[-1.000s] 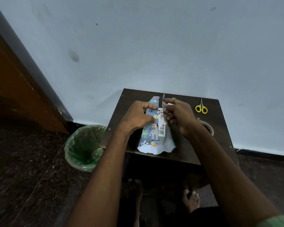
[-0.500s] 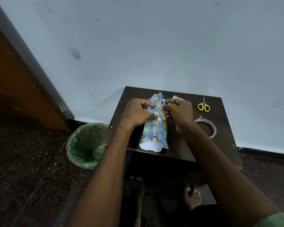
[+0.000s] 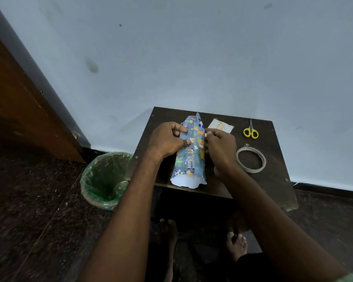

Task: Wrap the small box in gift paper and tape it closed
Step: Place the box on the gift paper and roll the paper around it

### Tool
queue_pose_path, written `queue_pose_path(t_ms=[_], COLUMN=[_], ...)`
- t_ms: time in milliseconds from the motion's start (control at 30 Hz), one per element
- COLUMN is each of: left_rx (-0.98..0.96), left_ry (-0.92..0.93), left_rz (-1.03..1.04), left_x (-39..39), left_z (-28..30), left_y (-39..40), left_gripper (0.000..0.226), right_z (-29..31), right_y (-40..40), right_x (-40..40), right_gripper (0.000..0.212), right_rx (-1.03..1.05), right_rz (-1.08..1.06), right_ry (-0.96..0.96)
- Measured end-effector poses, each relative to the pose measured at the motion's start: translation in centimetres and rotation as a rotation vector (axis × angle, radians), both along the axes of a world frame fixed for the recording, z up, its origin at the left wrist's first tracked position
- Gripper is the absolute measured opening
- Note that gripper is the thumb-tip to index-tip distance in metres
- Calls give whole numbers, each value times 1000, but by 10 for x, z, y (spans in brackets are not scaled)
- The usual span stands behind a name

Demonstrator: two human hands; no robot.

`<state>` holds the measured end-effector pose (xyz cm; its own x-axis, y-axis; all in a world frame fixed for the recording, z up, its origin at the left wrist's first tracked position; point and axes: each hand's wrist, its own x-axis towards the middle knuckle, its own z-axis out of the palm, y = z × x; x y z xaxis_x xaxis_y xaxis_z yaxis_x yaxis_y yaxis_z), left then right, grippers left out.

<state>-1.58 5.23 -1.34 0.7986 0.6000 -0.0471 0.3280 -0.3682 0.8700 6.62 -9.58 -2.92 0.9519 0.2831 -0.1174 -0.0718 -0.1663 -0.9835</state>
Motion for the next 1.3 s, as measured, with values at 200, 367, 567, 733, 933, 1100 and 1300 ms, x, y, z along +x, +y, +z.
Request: queue_pose_path(t_ms=[200,367,567,733,933,1100,1300], left_rx=[24,54,2,-35,103,77,207], left_ry=[5,12,4,60,225,236,204], left_rz=[2,-14,-40,-120,-125,-91,-11], left_x=[-2,-2,-5,-5,1,-1,-3], left_z=[2,4,6,9,11,20,21], left_y=[0,-5,-4,-6,-19,-24,-17], left_gripper=[32,29,32,46,71,78,52], right_z=[-6,-15,-28,-27,-18,-18,-18], right_y=[-15,-16,-4,-3,-13,-16,-17], right_x=[1,-11,-29,-30,-26,-22,-26], right_gripper=[24,26,25,39,44,44,47], right_rx=[-50,-145,-133,-143,-117,-151,-97], right_rz=[94,96,34,57,46,66,67], right_ry=[-235,-472,-549,-524,-467,-466,-465])
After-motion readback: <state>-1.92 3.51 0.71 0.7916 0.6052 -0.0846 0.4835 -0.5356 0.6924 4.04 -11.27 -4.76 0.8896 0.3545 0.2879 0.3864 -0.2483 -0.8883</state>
